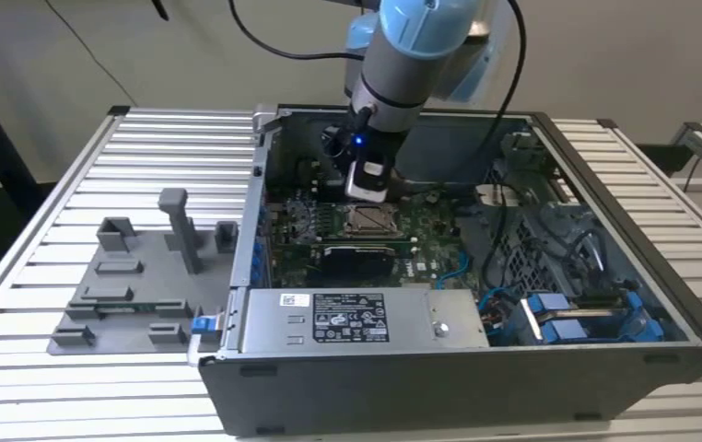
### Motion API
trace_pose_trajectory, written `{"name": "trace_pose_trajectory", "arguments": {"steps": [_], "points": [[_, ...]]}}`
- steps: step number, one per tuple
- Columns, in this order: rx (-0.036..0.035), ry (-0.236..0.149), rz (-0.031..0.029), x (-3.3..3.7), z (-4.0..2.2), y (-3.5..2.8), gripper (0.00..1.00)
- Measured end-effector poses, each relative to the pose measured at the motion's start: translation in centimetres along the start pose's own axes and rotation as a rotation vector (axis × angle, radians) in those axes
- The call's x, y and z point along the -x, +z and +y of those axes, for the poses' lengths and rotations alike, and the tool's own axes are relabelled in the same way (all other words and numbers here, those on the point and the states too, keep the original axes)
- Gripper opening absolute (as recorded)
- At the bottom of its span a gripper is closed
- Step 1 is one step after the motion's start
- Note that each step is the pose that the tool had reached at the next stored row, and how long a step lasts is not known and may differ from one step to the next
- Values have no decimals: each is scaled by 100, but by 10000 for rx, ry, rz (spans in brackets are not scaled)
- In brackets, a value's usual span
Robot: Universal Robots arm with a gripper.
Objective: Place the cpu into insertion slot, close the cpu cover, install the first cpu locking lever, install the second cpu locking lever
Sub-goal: 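Install the first cpu locking lever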
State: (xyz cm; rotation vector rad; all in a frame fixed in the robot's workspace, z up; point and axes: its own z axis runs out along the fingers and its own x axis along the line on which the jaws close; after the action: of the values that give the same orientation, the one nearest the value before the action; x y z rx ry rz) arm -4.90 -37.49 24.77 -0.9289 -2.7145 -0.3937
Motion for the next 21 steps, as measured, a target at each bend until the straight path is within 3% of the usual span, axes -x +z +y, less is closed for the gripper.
{"name": "trace_pose_trajectory", "arguments": {"steps": [1,3,5,7,10,12,14,15,17,21], "points": [[-13,-117,-21,0,0,0,11],[41,-322,-160,0,1,-1,11],[86,-505,-352,0,1,0,11],[77,-655,-618,0,1,0,11],[229,-972,-956,0,1,0,11],[288,-1156,-1099,-1,4,2,11],[400,-1308,-1262,-8,11,3,11],[461,-1370,-1274,-10,13,5,11],[515,-1475,-1208,-11,14,6,11],[517,-1483,-1202,-12,14,6,11]]}}
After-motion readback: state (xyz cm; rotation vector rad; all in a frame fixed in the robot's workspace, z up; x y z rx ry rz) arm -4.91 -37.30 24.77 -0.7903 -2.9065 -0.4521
